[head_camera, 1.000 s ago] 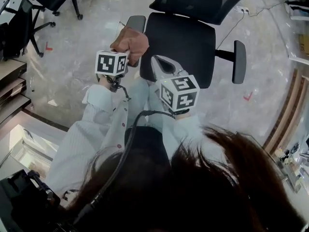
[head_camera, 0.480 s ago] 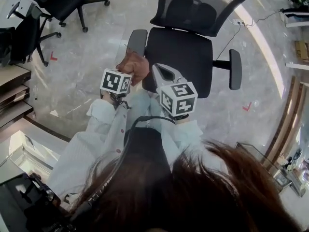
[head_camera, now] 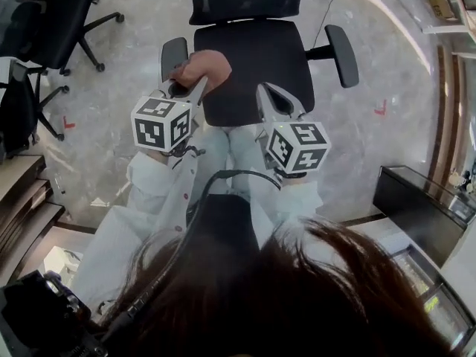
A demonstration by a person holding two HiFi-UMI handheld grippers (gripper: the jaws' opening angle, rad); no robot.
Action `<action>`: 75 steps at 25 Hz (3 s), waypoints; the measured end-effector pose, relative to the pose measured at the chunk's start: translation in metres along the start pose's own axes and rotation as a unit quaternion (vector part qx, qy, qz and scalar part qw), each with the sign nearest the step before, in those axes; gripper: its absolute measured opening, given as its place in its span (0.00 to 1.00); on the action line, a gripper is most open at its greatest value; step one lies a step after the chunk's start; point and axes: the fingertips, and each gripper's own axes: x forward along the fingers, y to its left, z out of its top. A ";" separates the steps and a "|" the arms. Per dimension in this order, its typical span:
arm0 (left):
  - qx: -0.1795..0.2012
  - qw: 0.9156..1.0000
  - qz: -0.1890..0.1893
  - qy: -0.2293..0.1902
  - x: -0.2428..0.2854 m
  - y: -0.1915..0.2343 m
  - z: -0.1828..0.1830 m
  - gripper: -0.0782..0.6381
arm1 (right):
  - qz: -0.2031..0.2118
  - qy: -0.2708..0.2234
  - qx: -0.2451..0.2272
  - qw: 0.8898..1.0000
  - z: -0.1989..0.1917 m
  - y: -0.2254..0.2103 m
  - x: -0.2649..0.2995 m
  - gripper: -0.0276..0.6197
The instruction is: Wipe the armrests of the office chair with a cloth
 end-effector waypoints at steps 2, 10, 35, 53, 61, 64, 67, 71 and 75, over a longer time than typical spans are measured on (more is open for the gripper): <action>0.017 1.000 -0.013 -0.006 0.009 -0.010 0.016 0.16 | -0.021 -0.004 0.016 1.000 -0.001 -0.018 -0.008 0.05; 0.046 0.998 -0.014 -0.035 0.031 -0.054 0.053 0.16 | -0.038 -0.029 0.014 0.999 0.010 -0.069 -0.037 0.05; -0.009 0.996 0.067 -0.064 0.192 -0.343 0.061 0.16 | 0.066 0.026 -0.048 0.996 0.028 -0.334 -0.206 0.05; -0.089 0.995 0.039 -0.033 0.417 -0.258 0.123 0.16 | 0.052 0.103 -0.067 0.991 0.008 -0.404 -0.147 0.05; -0.111 0.990 0.022 0.081 0.476 -0.259 0.068 0.16 | 0.048 0.117 -0.024 0.992 -0.005 -0.423 -0.146 0.05; -0.120 0.988 0.021 0.098 0.472 -0.258 0.050 0.16 | 0.049 0.117 -0.026 0.992 -0.004 -0.423 -0.145 0.05; -0.125 0.986 0.016 0.108 0.465 -0.263 0.044 0.16 | 0.049 0.115 -0.025 0.992 -0.001 -0.426 -0.140 0.05; -0.114 0.986 0.005 0.125 0.440 -0.283 0.025 0.16 | 0.052 0.107 -0.029 0.992 0.003 -0.418 -0.139 0.05; -0.093 0.987 -0.005 0.133 0.397 -0.318 0.003 0.16 | 0.058 0.101 -0.036 0.993 0.004 -0.398 -0.161 0.05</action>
